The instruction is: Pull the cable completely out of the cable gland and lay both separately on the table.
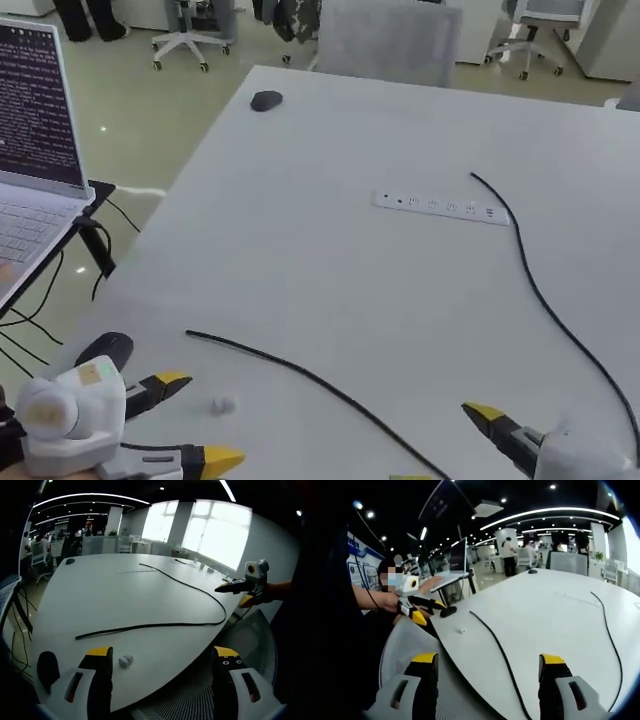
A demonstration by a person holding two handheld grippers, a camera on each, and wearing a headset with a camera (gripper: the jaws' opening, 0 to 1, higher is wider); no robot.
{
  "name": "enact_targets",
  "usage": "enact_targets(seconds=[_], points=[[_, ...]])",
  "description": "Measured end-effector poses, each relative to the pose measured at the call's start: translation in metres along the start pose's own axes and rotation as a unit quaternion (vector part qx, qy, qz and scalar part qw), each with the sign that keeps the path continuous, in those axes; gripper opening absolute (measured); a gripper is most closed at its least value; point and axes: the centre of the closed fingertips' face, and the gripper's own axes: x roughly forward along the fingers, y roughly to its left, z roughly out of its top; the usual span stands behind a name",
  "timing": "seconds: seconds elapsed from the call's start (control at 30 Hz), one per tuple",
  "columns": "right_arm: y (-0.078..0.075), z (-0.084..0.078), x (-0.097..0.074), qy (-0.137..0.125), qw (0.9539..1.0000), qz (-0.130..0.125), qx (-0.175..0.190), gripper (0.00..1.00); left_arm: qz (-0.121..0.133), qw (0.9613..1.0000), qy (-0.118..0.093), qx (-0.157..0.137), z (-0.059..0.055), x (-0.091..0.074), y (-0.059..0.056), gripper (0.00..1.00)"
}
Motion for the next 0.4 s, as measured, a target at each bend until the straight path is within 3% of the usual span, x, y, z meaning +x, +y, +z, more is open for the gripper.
enact_targets(seconds=[0.13,0.4], points=[[-0.0090,-0.0027,-0.0036,-0.002,0.9998,-0.005,0.018,0.87,0.003,0.9998,0.017,0.004,-0.0058,-0.0009,0.0024,0.86],[-0.0115,-0.0039,-0.0059,-0.006,0.9995,0.000,0.031,0.99,0.016,0.9997,0.017,-0.005,-0.0048,-0.0023,0.0079,0.95]])
